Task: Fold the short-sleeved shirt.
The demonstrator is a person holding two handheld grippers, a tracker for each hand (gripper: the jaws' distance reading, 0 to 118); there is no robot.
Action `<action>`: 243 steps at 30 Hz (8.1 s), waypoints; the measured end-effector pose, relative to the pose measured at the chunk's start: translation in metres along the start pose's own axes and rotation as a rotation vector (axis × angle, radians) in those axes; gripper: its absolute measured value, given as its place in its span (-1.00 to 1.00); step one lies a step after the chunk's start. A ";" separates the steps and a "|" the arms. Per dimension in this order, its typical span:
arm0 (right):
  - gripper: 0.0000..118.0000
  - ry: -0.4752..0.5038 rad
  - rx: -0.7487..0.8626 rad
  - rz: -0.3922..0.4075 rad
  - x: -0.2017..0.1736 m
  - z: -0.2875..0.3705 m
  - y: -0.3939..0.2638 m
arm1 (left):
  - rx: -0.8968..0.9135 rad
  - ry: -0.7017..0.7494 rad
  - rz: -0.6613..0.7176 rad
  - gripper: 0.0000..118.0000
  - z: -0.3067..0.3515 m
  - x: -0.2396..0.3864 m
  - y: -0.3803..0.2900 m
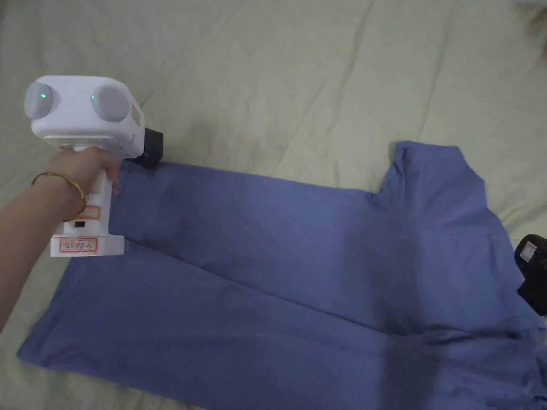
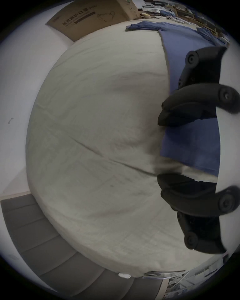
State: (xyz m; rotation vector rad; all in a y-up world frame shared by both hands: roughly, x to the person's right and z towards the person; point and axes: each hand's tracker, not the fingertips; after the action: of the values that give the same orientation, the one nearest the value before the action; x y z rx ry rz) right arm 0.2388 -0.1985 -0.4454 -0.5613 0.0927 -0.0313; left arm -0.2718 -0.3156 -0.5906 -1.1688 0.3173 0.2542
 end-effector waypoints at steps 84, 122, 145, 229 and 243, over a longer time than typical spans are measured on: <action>0.89 -0.102 0.156 0.005 0.067 0.172 -0.012 | 0.750 -0.100 0.006 0.72 0.276 -0.051 -0.239; -1.00 -0.025 0.153 -0.057 0.020 0.144 -0.034 | 0.009 -0.572 0.354 0.74 0.113 -0.154 -0.222; -1.00 -0.024 0.122 -0.065 0.023 0.152 -0.043 | 0.307 -0.345 0.111 -0.87 0.215 -0.053 -0.254; -1.00 -0.027 0.054 -0.134 0.033 0.171 -0.059 | -0.132 -1.031 0.349 0.89 0.069 0.033 -0.262; -1.00 -0.025 0.088 -0.135 0.033 0.181 -0.052 | -0.056 -0.613 0.177 -0.89 0.126 0.064 -0.245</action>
State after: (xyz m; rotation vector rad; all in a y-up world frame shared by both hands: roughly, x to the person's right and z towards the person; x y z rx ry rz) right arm 0.2885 -0.1487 -0.2676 -0.4796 0.0290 -0.1589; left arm -0.1108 -0.2881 -0.3595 -1.0614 -0.1285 0.7596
